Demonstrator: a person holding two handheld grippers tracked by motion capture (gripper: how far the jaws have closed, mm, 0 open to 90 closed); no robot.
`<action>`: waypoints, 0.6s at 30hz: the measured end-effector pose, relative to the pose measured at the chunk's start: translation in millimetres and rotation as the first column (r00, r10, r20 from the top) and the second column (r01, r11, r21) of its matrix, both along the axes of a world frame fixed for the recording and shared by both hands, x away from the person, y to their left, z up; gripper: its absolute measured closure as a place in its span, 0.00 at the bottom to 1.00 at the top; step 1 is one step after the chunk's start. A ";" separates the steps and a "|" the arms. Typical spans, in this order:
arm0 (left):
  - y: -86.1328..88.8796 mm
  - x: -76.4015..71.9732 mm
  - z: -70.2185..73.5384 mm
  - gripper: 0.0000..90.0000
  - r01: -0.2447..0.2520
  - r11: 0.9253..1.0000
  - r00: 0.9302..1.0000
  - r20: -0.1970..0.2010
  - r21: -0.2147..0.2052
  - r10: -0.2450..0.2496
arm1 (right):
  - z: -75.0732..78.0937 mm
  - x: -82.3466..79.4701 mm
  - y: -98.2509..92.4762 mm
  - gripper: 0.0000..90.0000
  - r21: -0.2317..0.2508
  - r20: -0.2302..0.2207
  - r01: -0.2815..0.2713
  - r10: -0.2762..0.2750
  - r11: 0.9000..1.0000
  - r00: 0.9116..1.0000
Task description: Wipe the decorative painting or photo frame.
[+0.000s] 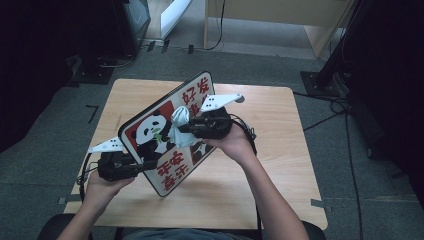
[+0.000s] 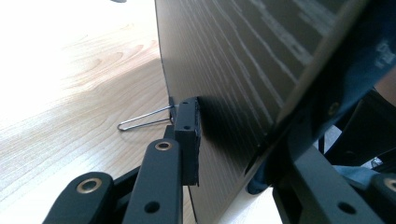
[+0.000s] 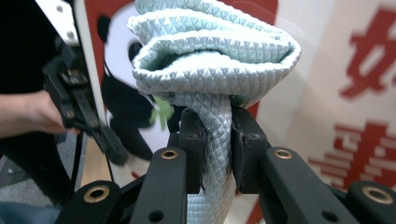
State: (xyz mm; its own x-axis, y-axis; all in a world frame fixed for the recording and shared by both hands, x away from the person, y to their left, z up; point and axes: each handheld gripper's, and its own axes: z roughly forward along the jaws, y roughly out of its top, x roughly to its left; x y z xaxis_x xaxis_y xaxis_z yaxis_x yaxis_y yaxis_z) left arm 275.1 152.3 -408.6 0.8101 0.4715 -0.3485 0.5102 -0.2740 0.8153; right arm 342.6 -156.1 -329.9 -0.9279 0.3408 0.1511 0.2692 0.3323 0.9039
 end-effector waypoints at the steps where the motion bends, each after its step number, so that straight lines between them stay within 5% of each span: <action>1: 0.1 0.1 0.0 0.79 -0.001 1.000 1.000 -0.001 -0.001 0.001 | 2.6 -0.4 2.2 0.85 0.005 0.003 -0.001 0.001 1.000 1.000; 12: -0.6 -2.3 0.9 0.79 -0.011 1.000 1.000 0.009 0.008 0.011 | 16.1 -1.2 22.8 0.85 0.065 0.056 -0.026 0.023 0.998 0.998; 18: 1.3 -3.5 0.7 0.80 -0.010 1.000 1.000 0.006 0.009 0.010 | 12.4 1.8 30.5 0.84 0.060 0.037 -0.010 0.008 0.998 0.999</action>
State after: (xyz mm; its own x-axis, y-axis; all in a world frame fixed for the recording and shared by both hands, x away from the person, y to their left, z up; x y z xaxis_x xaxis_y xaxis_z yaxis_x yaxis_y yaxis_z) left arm 271.6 153.5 -407.9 0.8074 0.4827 -0.3392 0.5079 -0.2764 0.8159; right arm 344.5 -125.5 -317.5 -0.9362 0.3238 0.1367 0.2327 0.2794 0.9316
